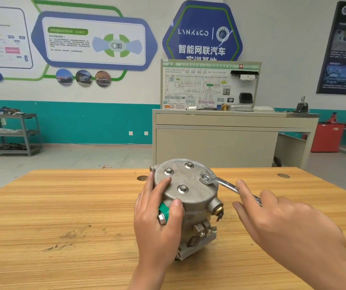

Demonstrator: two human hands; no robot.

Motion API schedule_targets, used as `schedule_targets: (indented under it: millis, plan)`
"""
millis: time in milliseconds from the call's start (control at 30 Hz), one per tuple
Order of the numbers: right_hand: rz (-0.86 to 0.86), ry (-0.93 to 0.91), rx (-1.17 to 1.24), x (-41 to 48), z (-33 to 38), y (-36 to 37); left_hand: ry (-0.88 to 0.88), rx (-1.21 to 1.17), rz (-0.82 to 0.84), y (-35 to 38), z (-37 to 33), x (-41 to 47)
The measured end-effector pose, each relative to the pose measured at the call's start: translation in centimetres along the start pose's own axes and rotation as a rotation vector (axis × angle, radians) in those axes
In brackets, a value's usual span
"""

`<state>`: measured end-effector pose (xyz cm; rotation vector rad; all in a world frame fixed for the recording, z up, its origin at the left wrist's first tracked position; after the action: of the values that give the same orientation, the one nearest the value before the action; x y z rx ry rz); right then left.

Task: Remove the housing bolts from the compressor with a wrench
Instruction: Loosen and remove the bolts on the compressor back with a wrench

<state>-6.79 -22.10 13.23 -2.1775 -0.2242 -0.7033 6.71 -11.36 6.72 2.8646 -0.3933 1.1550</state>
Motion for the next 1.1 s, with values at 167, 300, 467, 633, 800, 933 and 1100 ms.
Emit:
schedule_targets:
  millis: [167,300,467,633,800,933,1100]
  plan:
    - [-0.072,0.005,0.138,0.4,-1.8,0.6,-0.026,-0.179,-0.021,-0.9,1.5,1.4]
    - [-0.235,-0.098,0.181,0.9,-2.6,0.9,-0.022,-0.286,0.077,-1.4,1.7,3.7]
    - [-0.355,-0.196,0.292,3.4,-2.9,2.8,-0.047,-0.307,0.101,-1.1,2.3,3.5]
    - [-0.394,-0.204,0.254,8.5,-1.2,3.0,-0.054,-0.33,0.07,-1.1,2.5,3.4]
    - [-0.356,-0.39,0.289,11.6,1.3,2.0,0.028,-0.32,-0.048,-1.2,1.5,1.7]
    - [-0.401,-0.012,0.525,9.8,-4.3,1.3,0.05,-0.31,-0.136,-1.5,1.3,0.2]
    - [-0.118,0.147,0.773,5.9,-6.4,2.1,0.027,-0.323,-0.183,-1.6,1.4,-0.3]
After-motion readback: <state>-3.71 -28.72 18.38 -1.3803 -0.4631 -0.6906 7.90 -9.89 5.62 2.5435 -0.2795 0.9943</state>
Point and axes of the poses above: each hand's wrist, its own x-axis towards the middle knuckle, its own y-axis out of the palm, z = x × y, the point moved 10 cm from there along x, towards the middle knuckle, and after that the axes turned 9 degrees about z, right-handed, at the moved point
